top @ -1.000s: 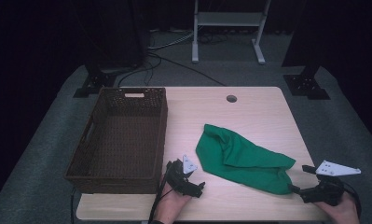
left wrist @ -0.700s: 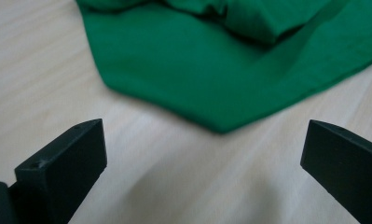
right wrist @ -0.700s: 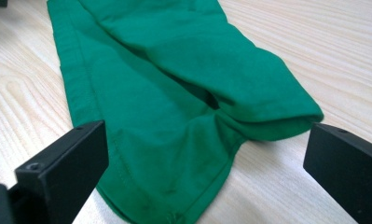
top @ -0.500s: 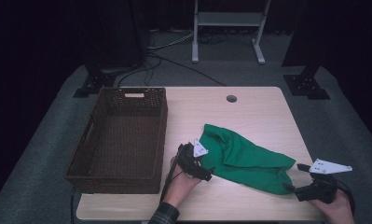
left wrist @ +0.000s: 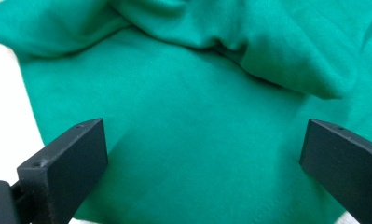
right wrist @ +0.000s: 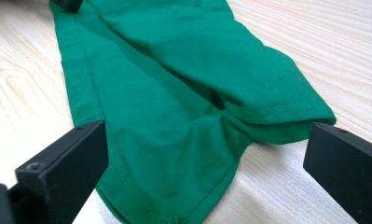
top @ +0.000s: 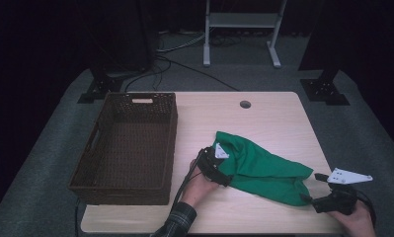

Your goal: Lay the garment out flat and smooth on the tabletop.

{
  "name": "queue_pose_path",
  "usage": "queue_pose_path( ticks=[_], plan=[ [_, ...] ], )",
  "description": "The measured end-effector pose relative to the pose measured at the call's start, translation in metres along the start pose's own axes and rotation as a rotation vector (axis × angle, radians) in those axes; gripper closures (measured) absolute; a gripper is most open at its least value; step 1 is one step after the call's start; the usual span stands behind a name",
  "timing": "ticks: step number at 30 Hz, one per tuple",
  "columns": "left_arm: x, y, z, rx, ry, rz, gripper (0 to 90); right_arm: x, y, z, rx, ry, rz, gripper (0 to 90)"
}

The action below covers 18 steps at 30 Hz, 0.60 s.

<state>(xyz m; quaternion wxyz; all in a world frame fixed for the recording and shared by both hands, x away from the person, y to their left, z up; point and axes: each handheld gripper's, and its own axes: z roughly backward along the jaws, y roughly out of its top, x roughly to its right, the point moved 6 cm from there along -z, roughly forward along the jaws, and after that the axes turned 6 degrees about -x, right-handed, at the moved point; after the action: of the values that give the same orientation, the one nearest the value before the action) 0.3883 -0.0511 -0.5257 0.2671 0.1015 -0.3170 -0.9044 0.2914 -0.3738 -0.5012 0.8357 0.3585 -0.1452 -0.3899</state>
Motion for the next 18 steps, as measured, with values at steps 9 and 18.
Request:
queue_pose_path(
  ticks=[9,18],
  plan=[
    [0.012,-0.015,0.012,0.004,0.023,0.028,0.0,-0.005,0.003,-0.001,-0.002,0.004,0.01,0.0],
    [0.03,-0.036,0.029,0.014,0.044,0.061,0.0,-0.011,0.006,-0.004,-0.013,0.0,0.039,0.0]
  ],
)
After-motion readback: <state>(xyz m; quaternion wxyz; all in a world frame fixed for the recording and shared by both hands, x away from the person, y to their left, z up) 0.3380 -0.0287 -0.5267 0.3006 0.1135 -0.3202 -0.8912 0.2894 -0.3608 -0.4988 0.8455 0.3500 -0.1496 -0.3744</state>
